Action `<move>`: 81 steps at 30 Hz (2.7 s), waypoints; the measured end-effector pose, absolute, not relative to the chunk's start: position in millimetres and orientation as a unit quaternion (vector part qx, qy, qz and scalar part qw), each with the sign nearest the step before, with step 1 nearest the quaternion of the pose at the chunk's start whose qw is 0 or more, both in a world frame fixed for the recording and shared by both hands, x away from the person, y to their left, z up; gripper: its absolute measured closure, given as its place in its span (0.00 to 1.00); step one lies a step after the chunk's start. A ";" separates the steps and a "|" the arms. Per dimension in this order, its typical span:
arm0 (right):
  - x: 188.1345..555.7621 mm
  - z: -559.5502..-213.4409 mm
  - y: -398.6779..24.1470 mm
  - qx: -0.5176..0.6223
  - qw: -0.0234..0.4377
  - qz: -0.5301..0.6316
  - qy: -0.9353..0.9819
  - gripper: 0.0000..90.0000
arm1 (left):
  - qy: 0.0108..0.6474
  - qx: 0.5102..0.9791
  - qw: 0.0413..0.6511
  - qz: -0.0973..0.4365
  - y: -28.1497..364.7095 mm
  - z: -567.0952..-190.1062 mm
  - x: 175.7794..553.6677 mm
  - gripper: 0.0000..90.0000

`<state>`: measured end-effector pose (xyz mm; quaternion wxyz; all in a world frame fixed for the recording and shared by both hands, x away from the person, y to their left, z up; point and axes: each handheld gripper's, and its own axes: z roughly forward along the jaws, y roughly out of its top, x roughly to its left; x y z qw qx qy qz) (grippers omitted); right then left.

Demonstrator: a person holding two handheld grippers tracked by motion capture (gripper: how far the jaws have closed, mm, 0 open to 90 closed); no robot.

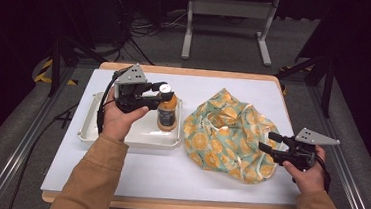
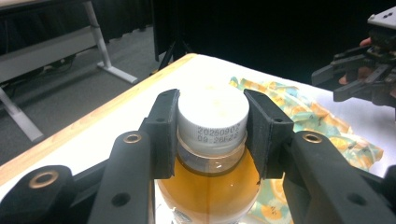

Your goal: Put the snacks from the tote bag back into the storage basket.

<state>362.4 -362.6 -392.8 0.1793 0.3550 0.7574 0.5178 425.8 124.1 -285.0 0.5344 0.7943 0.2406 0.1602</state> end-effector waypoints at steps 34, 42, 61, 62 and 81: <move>363.4 -394.9 -360.6 0.355 0.171 0.515 0.761 0.41 | 0.246 0.828 0.484 0.141 122.9 -321.6 418.7 0.65; 363.7 -395.5 -360.4 0.355 0.169 0.515 0.762 0.41 | 0.246 0.830 0.482 0.137 122.8 -325.6 417.2 0.65; 364.1 -396.1 -361.0 0.355 0.168 0.515 0.762 0.41 | 0.244 0.837 0.472 0.132 119.6 -333.3 416.2 0.65; 364.2 -396.2 -361.0 0.354 0.168 0.515 0.762 0.41 | 0.246 0.836 0.473 0.129 119.5 -333.7 415.3 0.64; 363.7 -396.0 -361.0 0.357 0.168 0.516 0.760 0.41 | 0.252 0.822 0.498 0.110 125.2 -324.9 410.2 0.35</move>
